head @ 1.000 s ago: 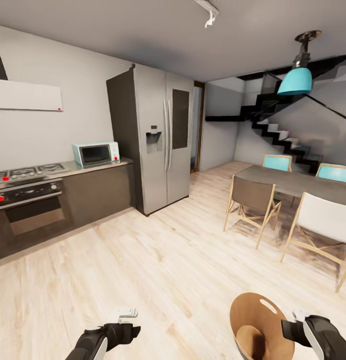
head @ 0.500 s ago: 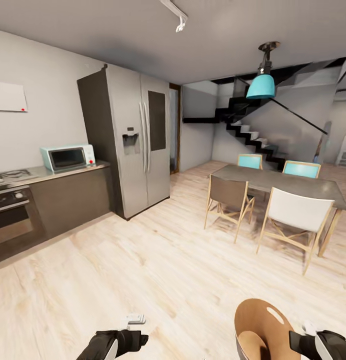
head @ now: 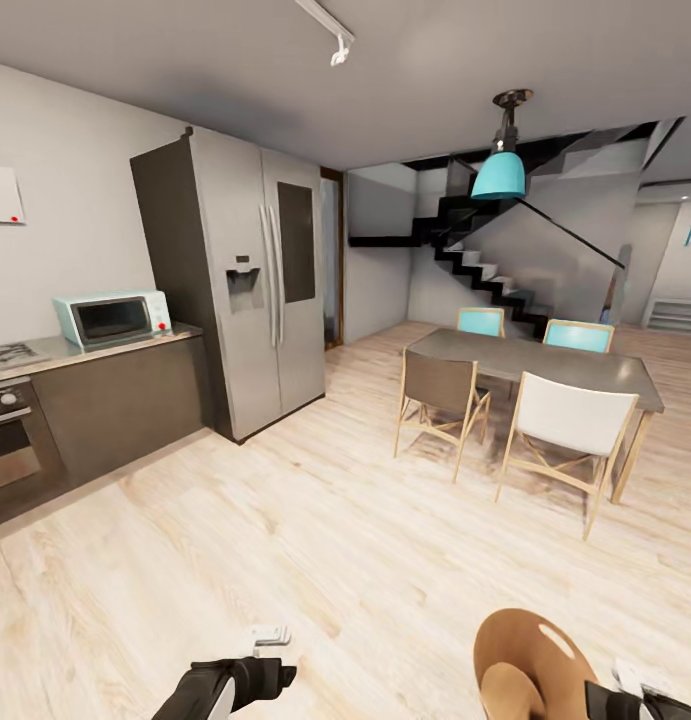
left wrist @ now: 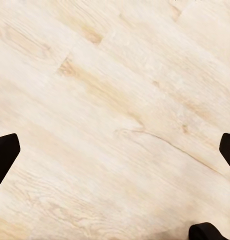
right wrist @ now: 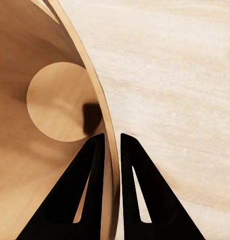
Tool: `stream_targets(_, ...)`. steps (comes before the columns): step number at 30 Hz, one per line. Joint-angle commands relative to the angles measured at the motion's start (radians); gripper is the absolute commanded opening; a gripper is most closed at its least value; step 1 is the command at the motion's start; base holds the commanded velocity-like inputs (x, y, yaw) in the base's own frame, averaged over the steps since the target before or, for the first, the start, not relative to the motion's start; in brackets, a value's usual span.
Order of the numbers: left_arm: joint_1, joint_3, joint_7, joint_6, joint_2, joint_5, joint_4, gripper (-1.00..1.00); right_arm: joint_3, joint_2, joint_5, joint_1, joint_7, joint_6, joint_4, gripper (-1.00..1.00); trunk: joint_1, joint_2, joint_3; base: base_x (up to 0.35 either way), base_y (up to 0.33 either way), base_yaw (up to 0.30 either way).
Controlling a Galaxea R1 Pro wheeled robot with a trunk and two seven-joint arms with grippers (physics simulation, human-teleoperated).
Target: Put the three can of soda from the living room inside the tash can in the kitchen.
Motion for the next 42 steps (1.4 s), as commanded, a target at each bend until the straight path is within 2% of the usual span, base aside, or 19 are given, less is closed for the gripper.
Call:
stream_targets(1,0.0,0.0,0.0,0.0,0.0,0.0,0.0,1.0,-0.002,0.001,-0.01,0.001,0.006,-0.002,0.0,-1.0,0.0,0.0,0.0,0.0,0.0,-0.017)
stream_targets(9,0.0,0.0,-0.002,-0.001,0.002,0.002,-0.001,1.0,0.011,0.007,-0.01,0.005,0.023,-0.008,0.001,-1.0,0.0,0.0,0.005,0.0,0.0,-0.177)
stream_targets(13,0.0,0.0,-0.002,-0.003,0.002,0.002,-0.001,1.0,0.01,0.005,-0.007,0.005,0.076,-0.008,0.001,-1.0,0.0,0.0,0.008,0.0,0.0,-0.255)
stream_targets(18,0.0,0.0,-0.002,-0.003,0.002,0.002,-0.001,1.0,0.01,0.004,-0.006,0.005,0.095,-0.008,0.001,-1.0,0.0,0.0,0.01,0.0,0.0,-0.261)
stream_targets(42,0.0,0.0,-0.002,-0.028,0.002,0.0,0.0,1.0,0.012,0.005,-0.01,0.005,0.102,-0.008,0.002,-1.0,0.0,0.0,0.026,0.0,0.0,-0.263)
